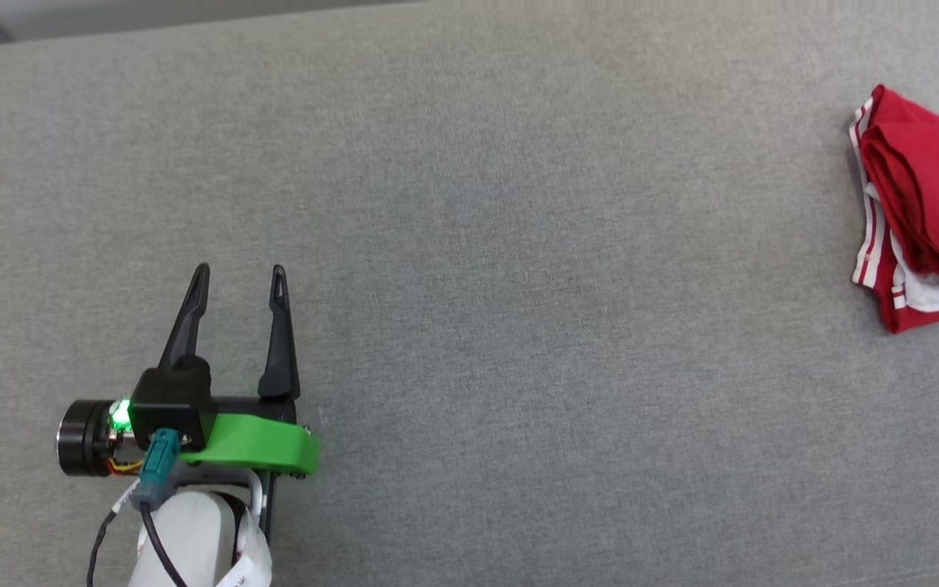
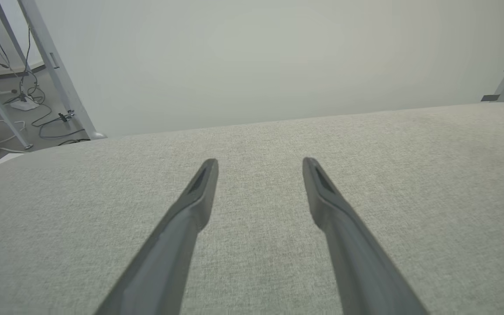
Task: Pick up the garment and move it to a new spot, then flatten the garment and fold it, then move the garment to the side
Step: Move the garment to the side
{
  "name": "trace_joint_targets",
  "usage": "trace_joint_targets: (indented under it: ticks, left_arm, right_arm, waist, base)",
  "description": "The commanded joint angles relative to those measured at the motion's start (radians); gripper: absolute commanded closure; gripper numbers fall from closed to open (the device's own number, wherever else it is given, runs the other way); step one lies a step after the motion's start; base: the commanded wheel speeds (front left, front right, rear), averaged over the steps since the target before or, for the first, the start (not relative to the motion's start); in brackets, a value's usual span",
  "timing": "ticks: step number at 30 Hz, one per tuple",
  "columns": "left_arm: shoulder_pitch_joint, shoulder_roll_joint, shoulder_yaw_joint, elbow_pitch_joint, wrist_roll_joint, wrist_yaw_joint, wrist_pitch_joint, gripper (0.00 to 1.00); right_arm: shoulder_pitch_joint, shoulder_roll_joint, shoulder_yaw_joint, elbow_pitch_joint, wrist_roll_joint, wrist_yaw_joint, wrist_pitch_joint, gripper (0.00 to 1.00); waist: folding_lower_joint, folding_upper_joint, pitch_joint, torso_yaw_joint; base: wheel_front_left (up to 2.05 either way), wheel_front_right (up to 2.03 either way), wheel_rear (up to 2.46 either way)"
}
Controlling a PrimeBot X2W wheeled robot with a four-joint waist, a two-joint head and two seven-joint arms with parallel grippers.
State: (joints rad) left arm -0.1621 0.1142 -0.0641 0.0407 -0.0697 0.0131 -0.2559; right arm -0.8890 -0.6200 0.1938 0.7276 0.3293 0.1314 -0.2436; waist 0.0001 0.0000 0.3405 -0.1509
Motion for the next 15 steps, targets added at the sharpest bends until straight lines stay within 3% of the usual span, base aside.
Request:
trace_joint_targets:
  ticks: [1,9,15]
  left_arm:
    - [0.016,-0.003,0.006,0.007,-0.012,0.002,-0.006,0.00]
    - [0.054,-0.023,0.006,0.023,-0.027,0.013,-0.006,0.00]
    - [0.076,-0.027,0.008,0.042,-0.033,0.010,-0.006,0.00]
  right_arm:
    - [0.033,0.035,-0.020,-0.045,-0.022,-0.001,-0.011,0.00]
    - [0.252,0.216,-0.149,-0.397,-0.105,-0.001,-0.018,0.00]
    - [0.436,0.343,-0.159,-0.554,-0.148,-0.001,-0.018,0.00]
  waist:
    - [-0.0001,0.0000,-0.067,0.027]
    - [-0.0001,0.0000,-0.144,0.081]
    - [-0.0001,0.0000,-0.185,0.114]
  base:
    - [0.00,0.00,0.00]
    - [0.00,0.00,0.00]
    - [0.00,0.00,0.00]
